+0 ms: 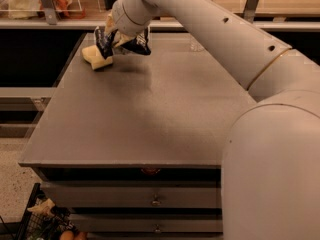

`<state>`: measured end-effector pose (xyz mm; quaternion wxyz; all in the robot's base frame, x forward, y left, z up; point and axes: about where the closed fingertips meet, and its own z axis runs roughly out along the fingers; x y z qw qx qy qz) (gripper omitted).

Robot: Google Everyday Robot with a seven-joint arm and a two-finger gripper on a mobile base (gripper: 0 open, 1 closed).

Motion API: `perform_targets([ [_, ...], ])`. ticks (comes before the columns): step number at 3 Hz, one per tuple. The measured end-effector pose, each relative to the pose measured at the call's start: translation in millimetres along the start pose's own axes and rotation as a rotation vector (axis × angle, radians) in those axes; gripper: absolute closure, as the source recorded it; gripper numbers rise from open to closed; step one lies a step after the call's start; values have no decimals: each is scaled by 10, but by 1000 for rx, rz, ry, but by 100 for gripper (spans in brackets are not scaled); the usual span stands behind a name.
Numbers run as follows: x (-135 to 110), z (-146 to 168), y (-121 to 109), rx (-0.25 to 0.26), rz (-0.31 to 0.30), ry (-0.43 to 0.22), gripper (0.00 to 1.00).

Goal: Move blue chip bag near sponge

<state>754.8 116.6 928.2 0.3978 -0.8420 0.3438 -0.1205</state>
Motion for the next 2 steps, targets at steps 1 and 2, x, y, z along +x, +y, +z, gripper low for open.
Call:
perform_targets([
  [1,-12,72,-30,1,2,-15,11],
  [2,-38,113,-61,4,-1,-30,0],
])
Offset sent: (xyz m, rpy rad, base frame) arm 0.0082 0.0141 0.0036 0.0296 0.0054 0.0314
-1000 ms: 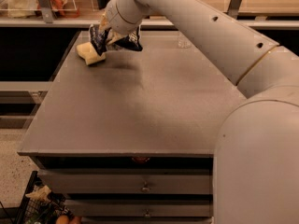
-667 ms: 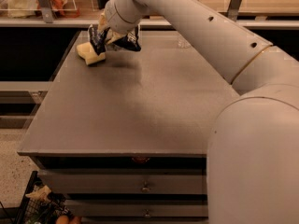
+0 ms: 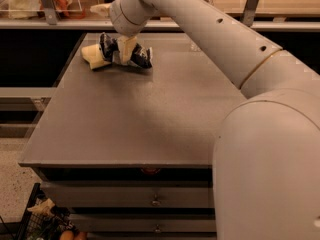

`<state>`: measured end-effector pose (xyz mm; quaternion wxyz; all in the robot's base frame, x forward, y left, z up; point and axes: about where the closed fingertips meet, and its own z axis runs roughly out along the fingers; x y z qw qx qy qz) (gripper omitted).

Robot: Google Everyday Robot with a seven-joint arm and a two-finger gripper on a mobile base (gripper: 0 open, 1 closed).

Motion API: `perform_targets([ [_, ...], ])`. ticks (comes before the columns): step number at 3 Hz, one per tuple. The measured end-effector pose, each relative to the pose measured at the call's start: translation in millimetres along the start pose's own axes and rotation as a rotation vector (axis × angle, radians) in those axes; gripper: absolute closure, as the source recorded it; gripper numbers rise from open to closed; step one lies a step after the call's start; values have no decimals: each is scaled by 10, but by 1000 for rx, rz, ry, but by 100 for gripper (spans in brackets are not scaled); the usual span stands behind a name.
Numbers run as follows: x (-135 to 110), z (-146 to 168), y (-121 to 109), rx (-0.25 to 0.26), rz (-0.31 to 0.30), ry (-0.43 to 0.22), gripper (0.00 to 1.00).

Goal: Move blue chip bag near sponge

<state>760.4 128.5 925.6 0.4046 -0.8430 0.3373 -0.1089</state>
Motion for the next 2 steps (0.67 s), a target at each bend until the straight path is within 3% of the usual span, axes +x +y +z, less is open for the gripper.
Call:
perform_targets([
  [2,-78,8,-56,-3,-17,-67,0],
])
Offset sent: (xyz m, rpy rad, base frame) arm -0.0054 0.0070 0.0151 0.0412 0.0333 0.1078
